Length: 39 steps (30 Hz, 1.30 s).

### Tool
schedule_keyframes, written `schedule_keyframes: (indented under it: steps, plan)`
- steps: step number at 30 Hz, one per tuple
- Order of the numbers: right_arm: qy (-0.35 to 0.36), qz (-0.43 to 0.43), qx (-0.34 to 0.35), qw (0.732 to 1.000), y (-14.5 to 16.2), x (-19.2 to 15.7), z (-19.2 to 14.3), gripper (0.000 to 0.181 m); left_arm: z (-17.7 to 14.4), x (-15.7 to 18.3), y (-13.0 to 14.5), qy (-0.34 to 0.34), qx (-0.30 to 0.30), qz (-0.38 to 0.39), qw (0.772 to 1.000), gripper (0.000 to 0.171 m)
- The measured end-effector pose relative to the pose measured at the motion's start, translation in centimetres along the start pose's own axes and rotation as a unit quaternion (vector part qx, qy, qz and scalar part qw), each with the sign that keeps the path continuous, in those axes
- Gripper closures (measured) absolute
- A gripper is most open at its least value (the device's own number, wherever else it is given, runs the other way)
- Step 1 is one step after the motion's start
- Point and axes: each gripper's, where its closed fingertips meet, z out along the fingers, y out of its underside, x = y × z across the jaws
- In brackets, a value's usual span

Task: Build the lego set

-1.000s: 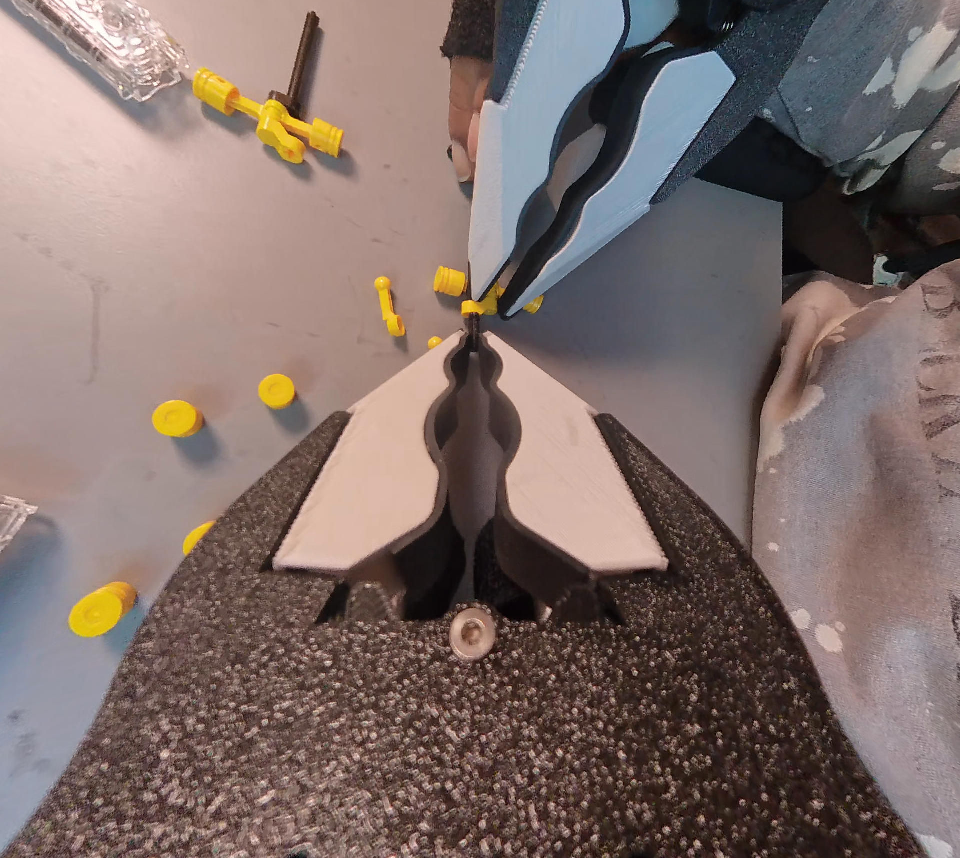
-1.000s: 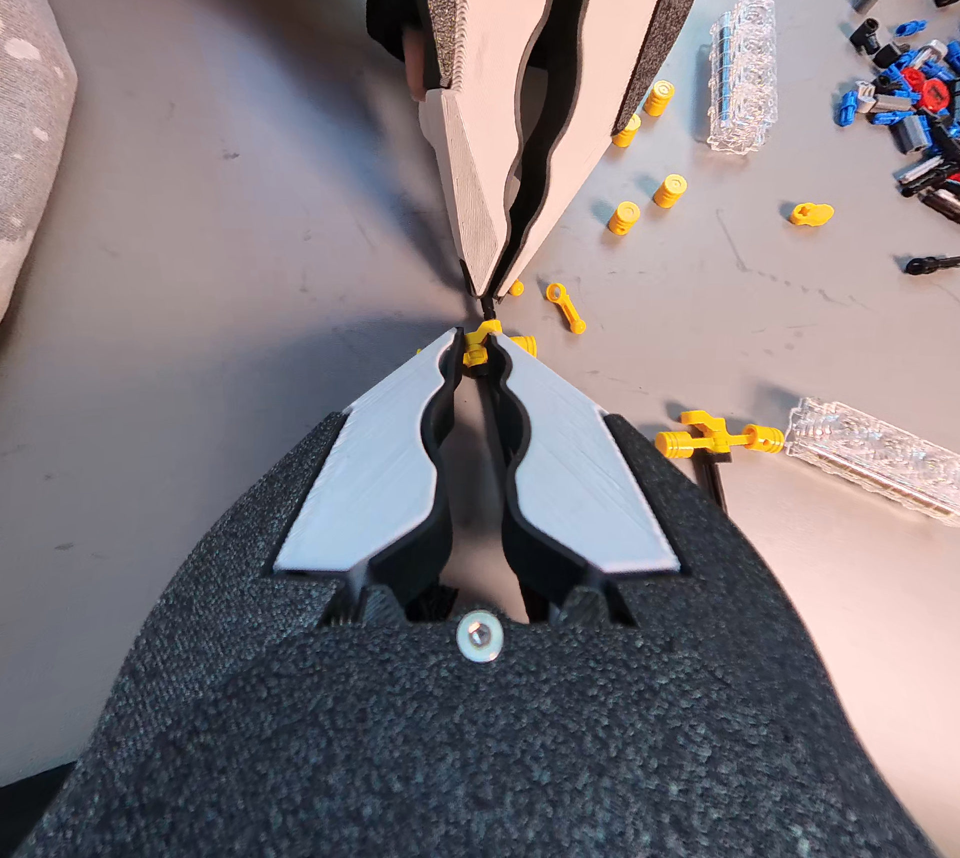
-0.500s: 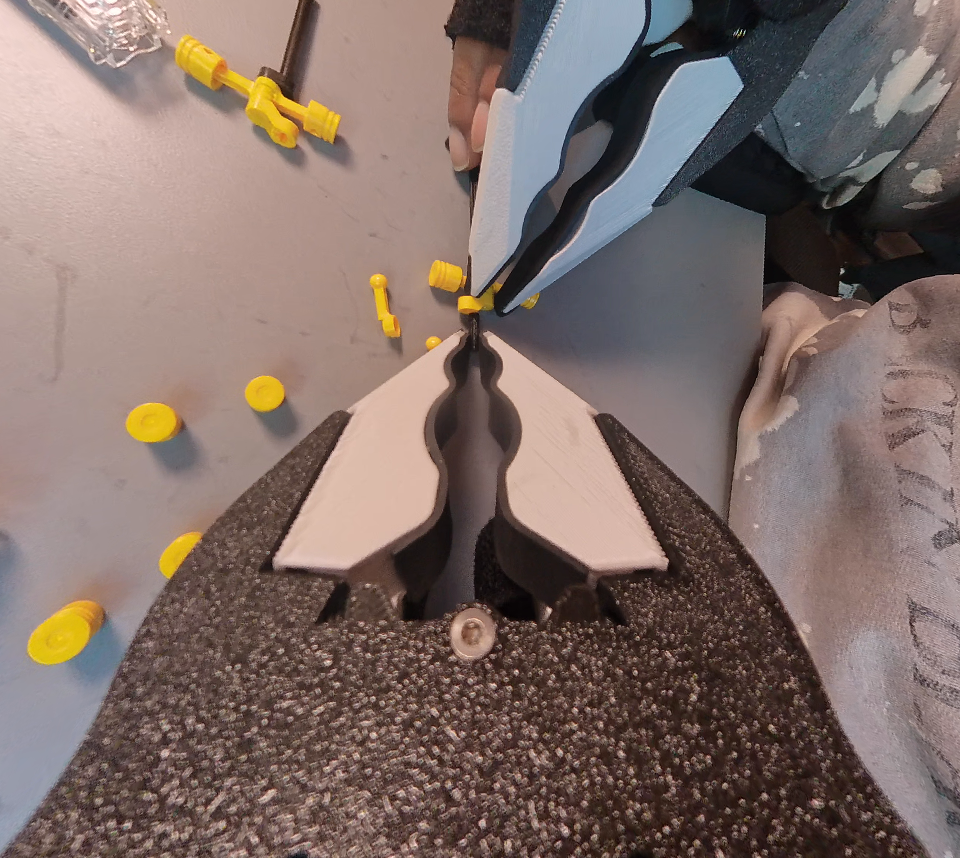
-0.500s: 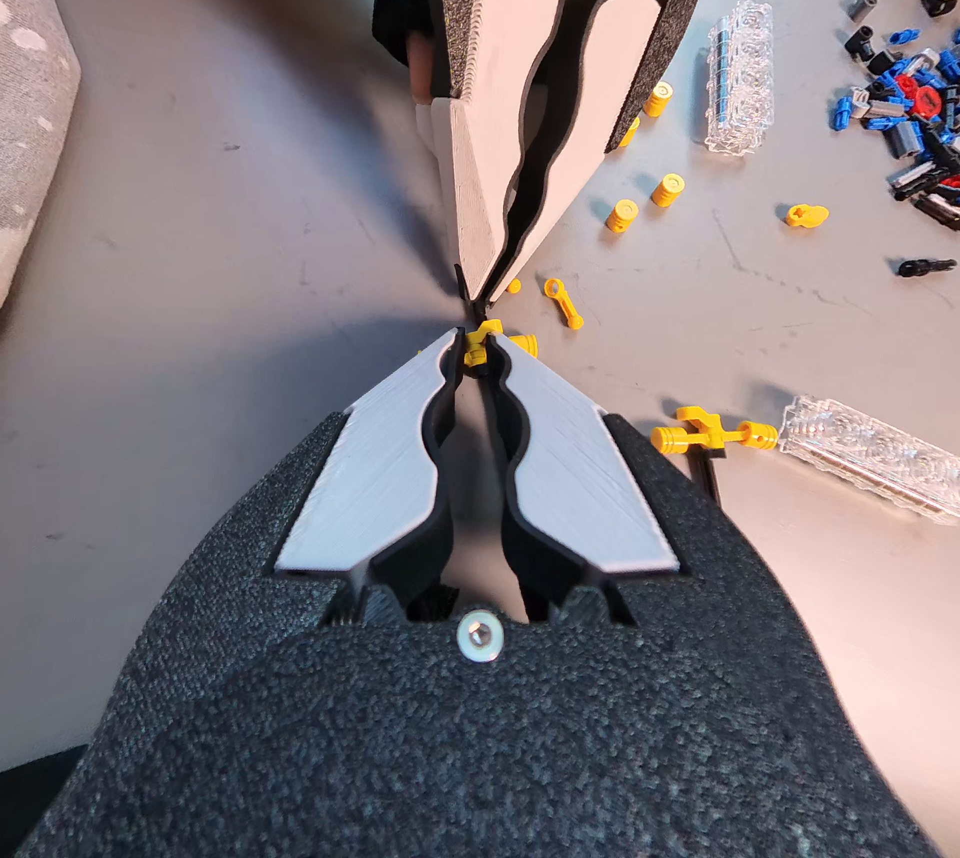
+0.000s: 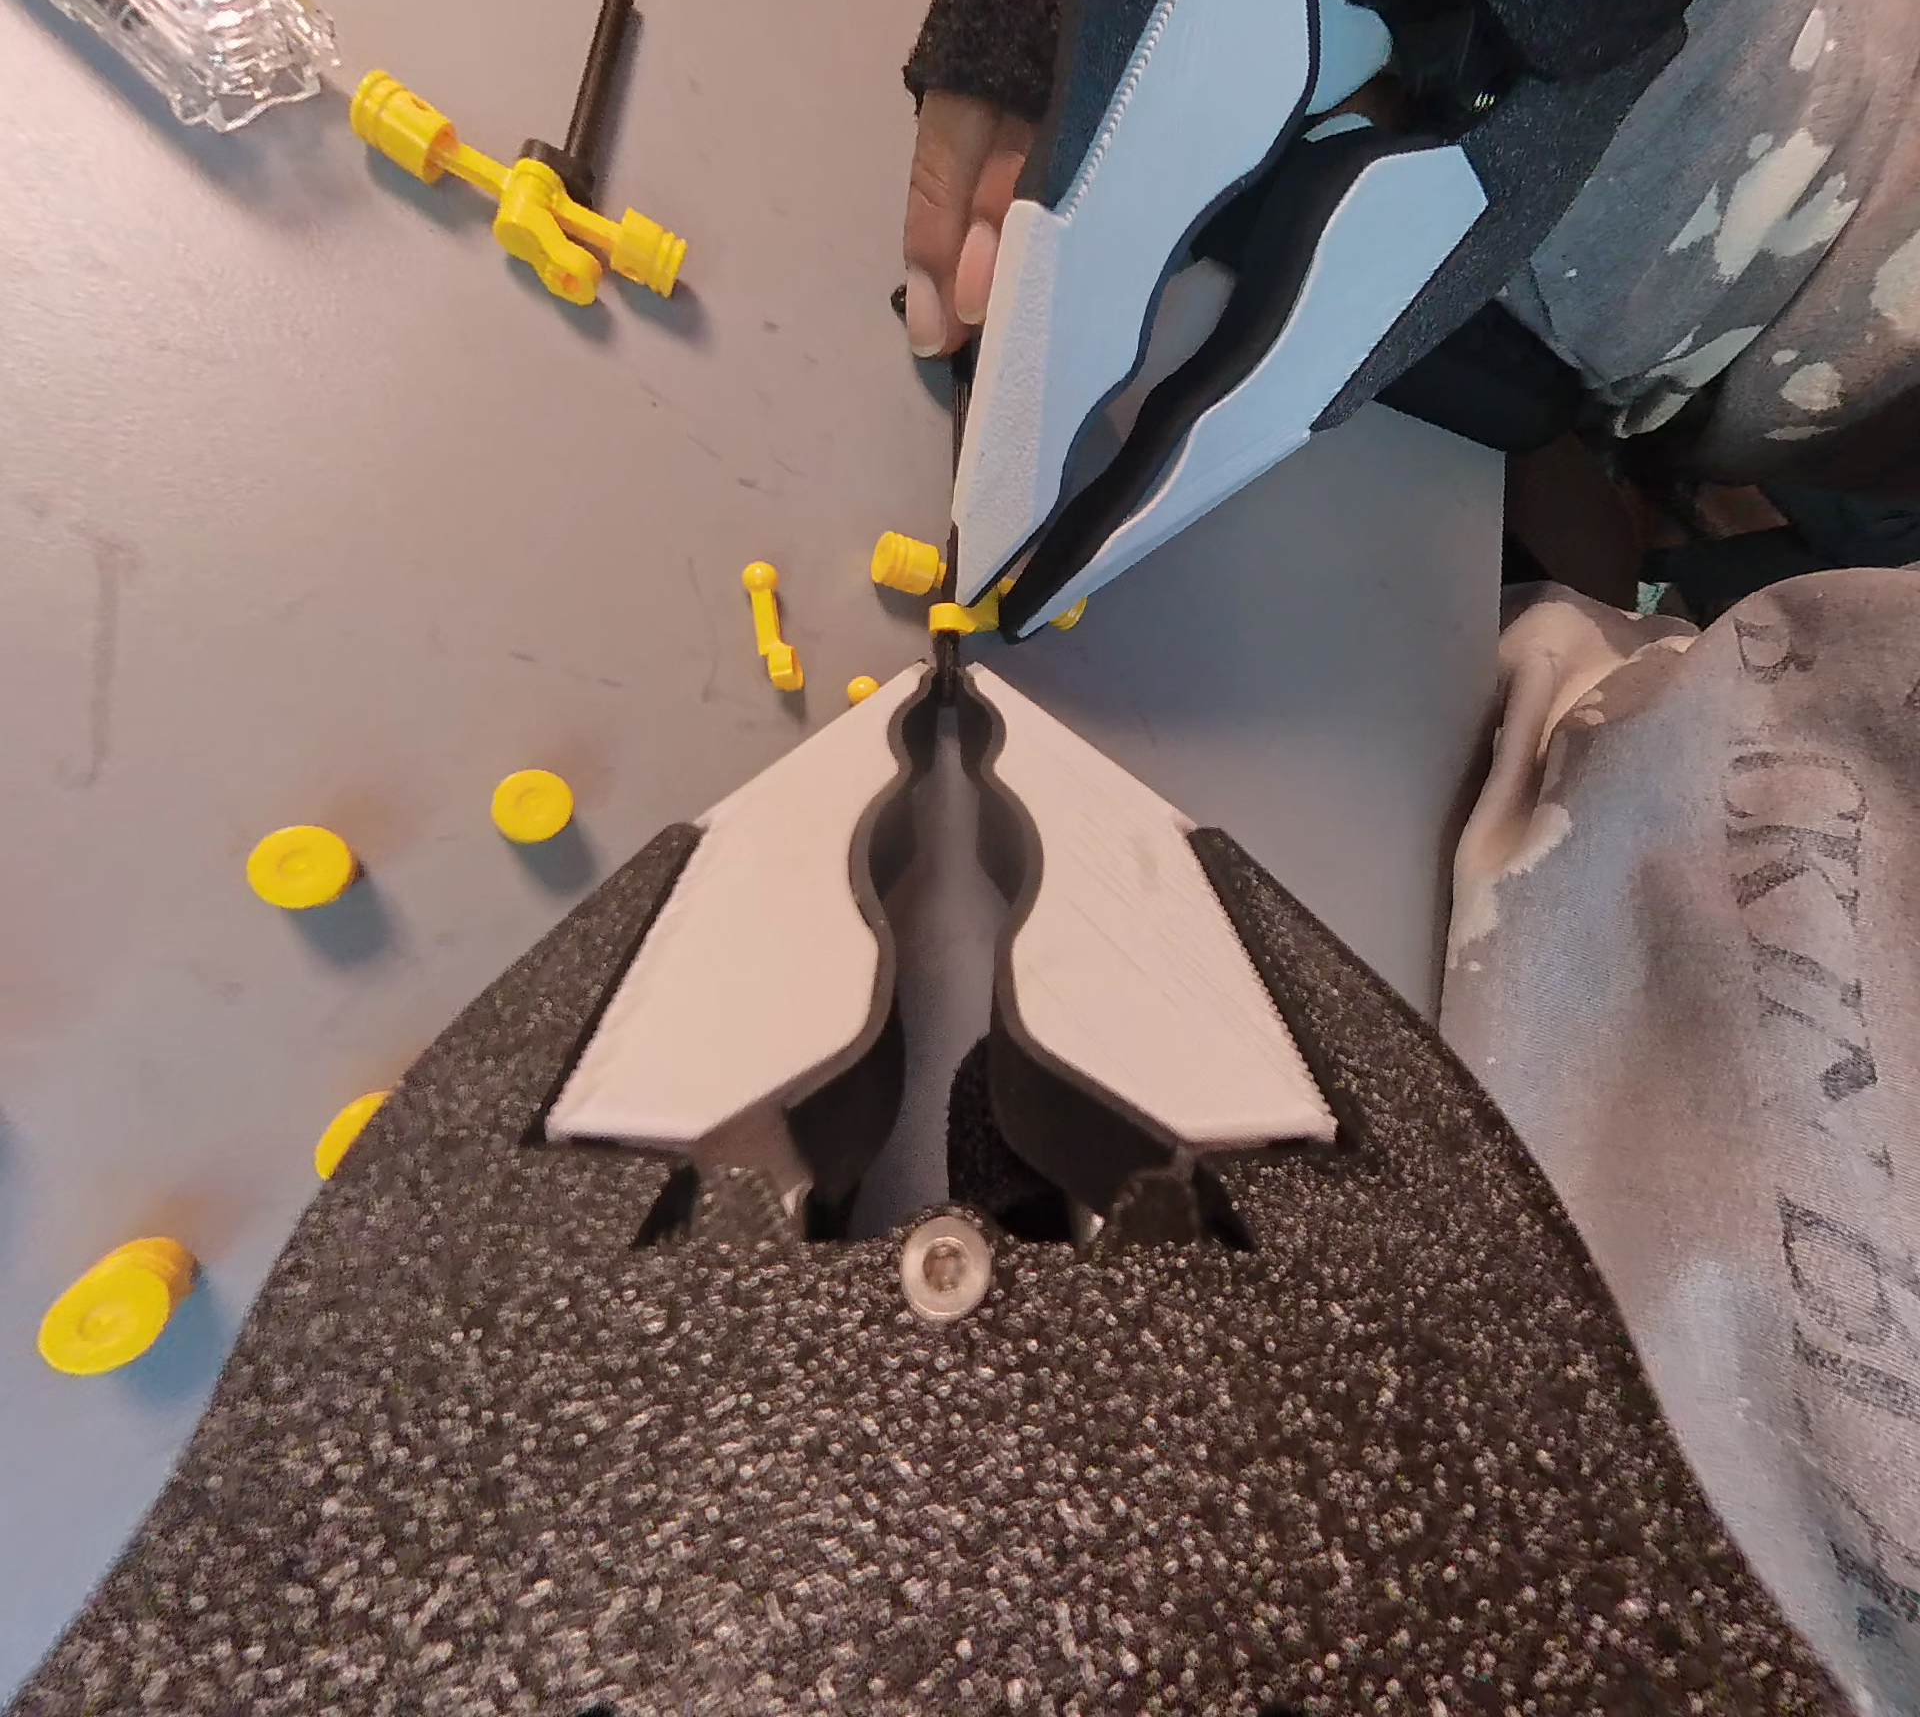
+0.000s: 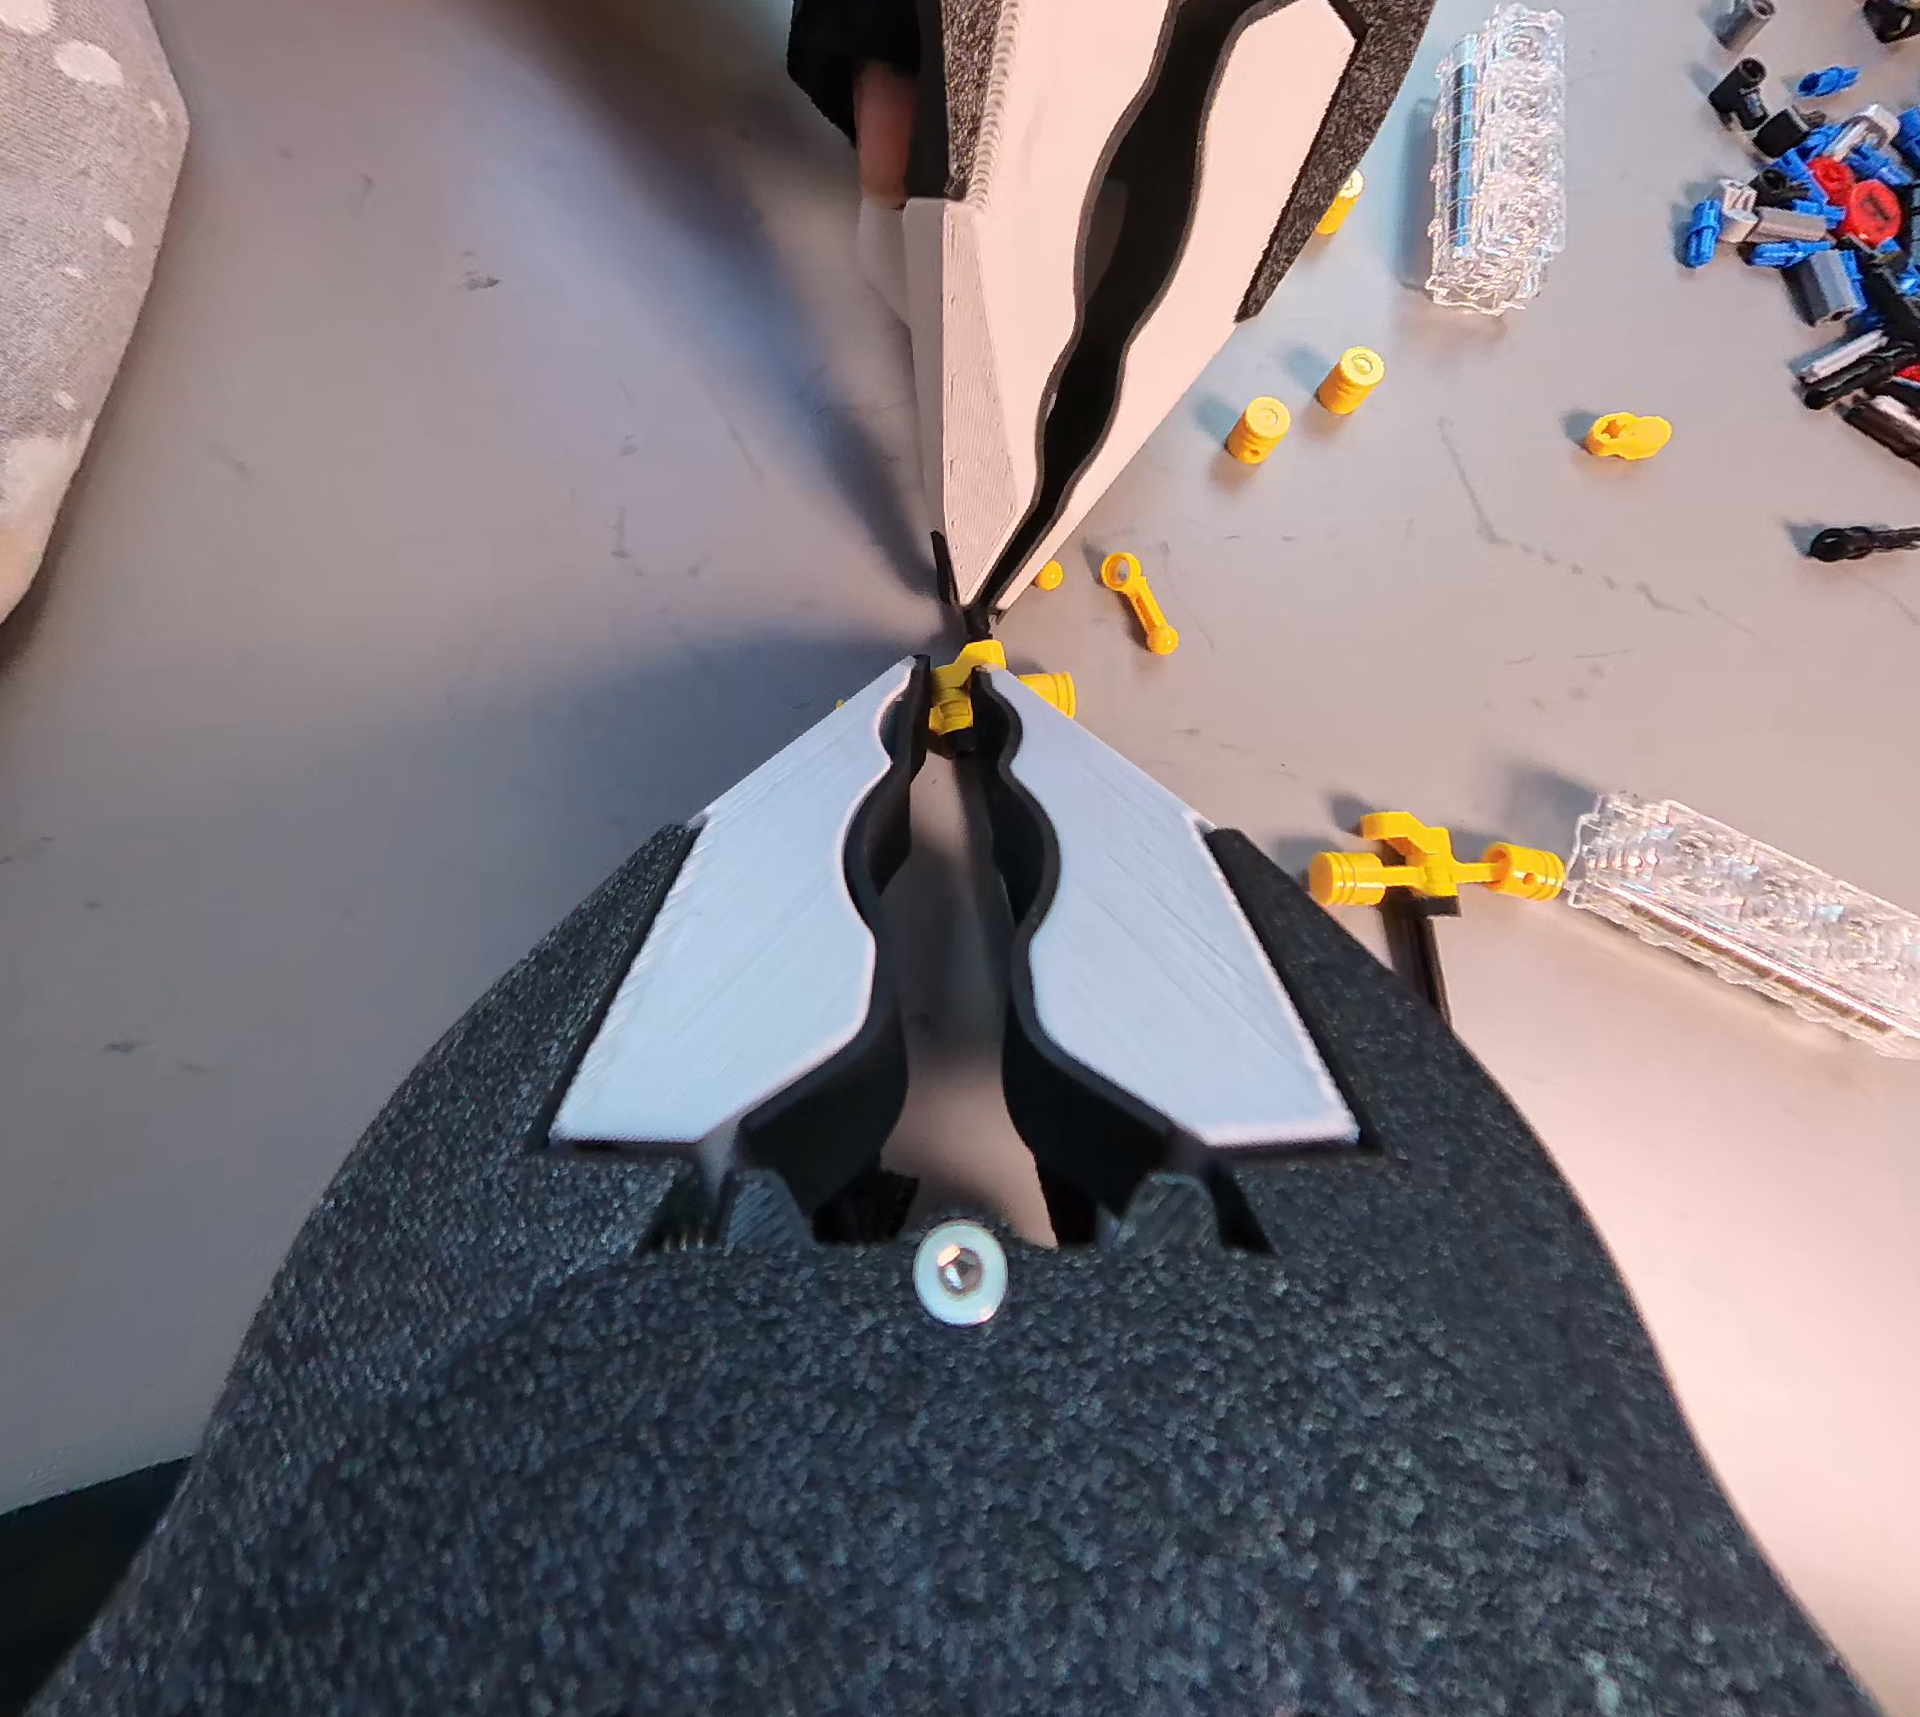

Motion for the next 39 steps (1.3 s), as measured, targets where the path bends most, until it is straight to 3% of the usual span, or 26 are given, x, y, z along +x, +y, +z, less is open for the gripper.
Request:
schedule_keyframes:
  steps: [20,24,29,31,34,39]
  plan:
    - [-0.011,0.012,-0.001,1.0,0.4,-0.1,-0.5,0.173,0.5,0.1,-0.2,-0.016,-0.008,0.05,0.999,0.169]
    - [-0.011,0.015,0.022,1.0,-0.6,0.0,-1.8,0.158,0.6,0.2,-0.2,-0.014,-0.009,0.053,0.998,0.169]
    - [0.022,0.001,-0.049,0.999,2.5,1.5,-3.4,0.158,0.6,0.2,-0.2,-0.008,-0.01,0.053,0.999,0.169]
    - [0.014,-0.01,-0.059,0.998,2.9,1.2,-2.7,0.159,0.7,0.2,-0.3,-0.006,-0.01,0.05,0.999,0.169]
    - [0.009,-0.025,-0.058,0.998,2.3,0.9,-2.1,0.175,0.7,0.2,-0.3,-0.004,-0.01,0.048,0.999,0.169]
    - [0.004,-0.011,-0.049,0.999,2.3,0.6,-1.9,0.177,0.6,0.3,-0.1,-0.006,-0.015,0.06,0.998,0.168]
